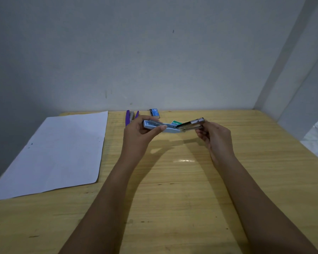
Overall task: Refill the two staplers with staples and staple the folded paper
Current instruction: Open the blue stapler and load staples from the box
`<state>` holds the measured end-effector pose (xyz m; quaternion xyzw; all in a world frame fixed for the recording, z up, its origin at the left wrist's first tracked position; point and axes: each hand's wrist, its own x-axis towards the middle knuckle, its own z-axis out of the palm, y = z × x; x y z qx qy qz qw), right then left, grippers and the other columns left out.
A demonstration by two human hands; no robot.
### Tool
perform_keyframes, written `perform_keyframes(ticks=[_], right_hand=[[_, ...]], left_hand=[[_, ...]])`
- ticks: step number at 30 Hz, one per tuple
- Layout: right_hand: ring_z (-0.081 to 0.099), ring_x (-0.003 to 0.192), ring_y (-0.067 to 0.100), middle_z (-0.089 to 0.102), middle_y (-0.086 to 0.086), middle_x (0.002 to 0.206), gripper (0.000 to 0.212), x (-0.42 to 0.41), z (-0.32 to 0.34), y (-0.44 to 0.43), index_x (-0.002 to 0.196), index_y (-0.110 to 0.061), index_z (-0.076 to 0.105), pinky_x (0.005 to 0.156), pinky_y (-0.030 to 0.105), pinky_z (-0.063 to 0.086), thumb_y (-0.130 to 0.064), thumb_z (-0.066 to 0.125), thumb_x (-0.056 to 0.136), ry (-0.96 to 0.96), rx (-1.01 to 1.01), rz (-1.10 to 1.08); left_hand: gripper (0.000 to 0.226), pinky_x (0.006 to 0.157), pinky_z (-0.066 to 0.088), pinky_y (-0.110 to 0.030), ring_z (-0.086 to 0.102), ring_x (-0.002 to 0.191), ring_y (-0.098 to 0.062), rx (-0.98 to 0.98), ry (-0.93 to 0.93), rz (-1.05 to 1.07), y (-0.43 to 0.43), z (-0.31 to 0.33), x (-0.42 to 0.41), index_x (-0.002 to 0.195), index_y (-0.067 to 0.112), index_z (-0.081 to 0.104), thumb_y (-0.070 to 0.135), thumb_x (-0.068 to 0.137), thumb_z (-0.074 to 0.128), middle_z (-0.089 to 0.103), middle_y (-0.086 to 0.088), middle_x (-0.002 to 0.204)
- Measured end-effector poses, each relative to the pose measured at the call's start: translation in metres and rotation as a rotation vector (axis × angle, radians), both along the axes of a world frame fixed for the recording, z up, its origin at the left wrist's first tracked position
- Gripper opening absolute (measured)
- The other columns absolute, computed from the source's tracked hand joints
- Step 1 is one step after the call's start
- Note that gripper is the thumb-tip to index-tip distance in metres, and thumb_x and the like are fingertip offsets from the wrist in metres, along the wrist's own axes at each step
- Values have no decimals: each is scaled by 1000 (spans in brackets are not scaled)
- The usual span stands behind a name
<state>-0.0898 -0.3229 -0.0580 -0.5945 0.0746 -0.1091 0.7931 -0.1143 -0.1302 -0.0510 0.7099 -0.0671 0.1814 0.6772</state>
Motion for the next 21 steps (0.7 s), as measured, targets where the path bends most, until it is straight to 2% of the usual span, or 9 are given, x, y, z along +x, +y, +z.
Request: perform_keyframes(ticks=[3, 7, 9, 11, 13, 16, 21], right_hand=[[64, 65, 8, 66, 7, 75, 25, -3, 2, 4, 89, -1, 69, 69, 19, 56, -20, 54, 93, -123, -92, -54], [68, 84, 8, 71, 4, 94, 19, -9, 4, 14, 104, -8, 69, 79, 22, 54, -13, 54, 93, -282, -282, 43], [66, 100, 8, 70, -2, 107, 26, -13, 3, 18, 113, -14, 66, 86, 23, 52, -9, 59, 89, -351, -462, 137], [62, 107, 6, 66, -7, 113, 35, -15, -1, 22, 118, -19, 64, 91, 25, 51, -8, 64, 84, -470, -705, 215], [58, 109, 3, 61, -11, 117, 47, -15, -5, 23, 123, -23, 59, 94, 26, 49, -8, 67, 80, -546, -897, 266], [55, 109, 5, 56, -13, 120, 56, -11, -9, 24, 130, -24, 52, 95, 28, 47, -10, 68, 78, -566, -1055, 257], [59, 100, 12, 63, -4, 114, 46, -13, -7, 30, 123, -18, 55, 87, 31, 50, -9, 64, 79, -542, -1104, 148]], left_hand=[[16, 67, 54, -15, 71, 78, -5, 25, 18, -10, -6, -4, 0, 85, 10, 66, 6, 73, 77, 71, -5, 89], [16, 67, 56, -19, 71, 77, -9, 8, 30, -1, -8, -6, 2, 84, 5, 67, 7, 72, 77, 72, -4, 80], [17, 69, 57, -23, 71, 74, -12, 1, 45, -6, -7, -7, 3, 85, 4, 67, 8, 72, 77, 72, -5, 78], [17, 72, 59, -28, 71, 72, -13, 14, 71, -17, -7, -7, 4, 85, 5, 68, 10, 72, 78, 72, -5, 75], [17, 73, 59, -29, 70, 71, -13, 24, 94, -9, -7, -8, 5, 86, 7, 68, 12, 72, 78, 71, -2, 73], [16, 71, 59, -27, 70, 70, -13, 0, 115, -24, -6, -6, 6, 86, 6, 68, 13, 74, 76, 71, -7, 73], [16, 72, 59, -25, 72, 78, -18, 21, 108, -80, -10, -3, 2, 92, 4, 66, 16, 82, 69, 73, -11, 81]])
